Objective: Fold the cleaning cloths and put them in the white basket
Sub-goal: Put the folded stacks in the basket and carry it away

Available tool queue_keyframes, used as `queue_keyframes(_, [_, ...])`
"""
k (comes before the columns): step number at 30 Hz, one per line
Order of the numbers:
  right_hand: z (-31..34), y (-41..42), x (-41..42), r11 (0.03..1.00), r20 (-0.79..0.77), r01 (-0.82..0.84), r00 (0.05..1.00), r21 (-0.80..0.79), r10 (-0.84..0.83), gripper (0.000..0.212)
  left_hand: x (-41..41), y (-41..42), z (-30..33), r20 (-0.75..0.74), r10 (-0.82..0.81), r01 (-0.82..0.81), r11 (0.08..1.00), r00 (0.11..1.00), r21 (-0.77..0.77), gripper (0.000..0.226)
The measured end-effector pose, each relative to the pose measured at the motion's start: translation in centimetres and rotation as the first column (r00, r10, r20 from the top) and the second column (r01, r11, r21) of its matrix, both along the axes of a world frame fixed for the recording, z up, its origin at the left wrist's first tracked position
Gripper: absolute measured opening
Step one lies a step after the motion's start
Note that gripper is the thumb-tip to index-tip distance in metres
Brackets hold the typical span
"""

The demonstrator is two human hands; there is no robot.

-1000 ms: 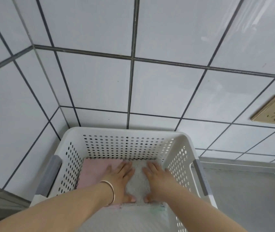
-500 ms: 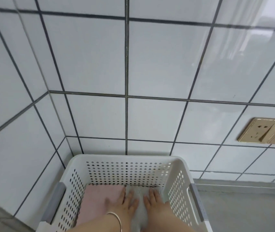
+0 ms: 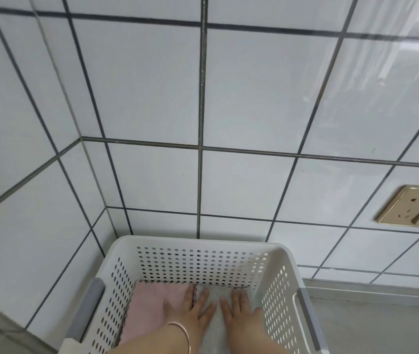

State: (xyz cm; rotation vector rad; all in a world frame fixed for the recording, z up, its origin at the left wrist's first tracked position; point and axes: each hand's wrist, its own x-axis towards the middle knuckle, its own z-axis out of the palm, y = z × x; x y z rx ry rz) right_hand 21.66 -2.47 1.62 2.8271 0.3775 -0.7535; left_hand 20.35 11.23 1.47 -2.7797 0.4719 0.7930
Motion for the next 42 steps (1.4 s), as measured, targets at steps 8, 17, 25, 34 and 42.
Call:
queue_keyframes(8, [11.1, -3.1, -2.1, 0.802, 0.258, 0.077, 0.925, 0.593, -0.279, 0.04, -2.7, 5.4, 14.0, 0.102, 0.464, -0.374, 0.809, 0.88, -0.454, 0.06])
queue_keyframes(17, [11.0, -8.4, -4.0, 0.129, -0.285, 0.574, 0.574, 0.809, -0.767, 0.027, -8.2, 10.7, 12.9, 0.081, 0.828, -0.619, 0.476, 0.555, -0.625, 0.063])
queue_keyframes(25, [12.3, -11.7, -5.7, -0.033, -0.457, 0.665, 0.476, 0.746, -0.752, 0.02, -9.6, 9.2, 14.5, 0.089, 0.792, -0.596, 0.523, 0.604, -0.609, 0.01])
queue_keyframes(34, [15.2, -19.2, -13.1, -0.124, -0.461, 0.614, 0.43, 0.78, -0.776, 0.006, -14.6, 3.6, 16.5, -0.02, 0.786, -0.513, 0.384, 0.618, -0.767, 0.021])
queue_keyframes(42, [16.0, -24.3, -21.5, -0.178, -0.413, 0.548, 0.341, 0.817, -0.845, 0.008, -17.0, -2.1, 17.6, 0.021, 0.686, -0.392, 0.44, 0.727, -0.808, 0.024])
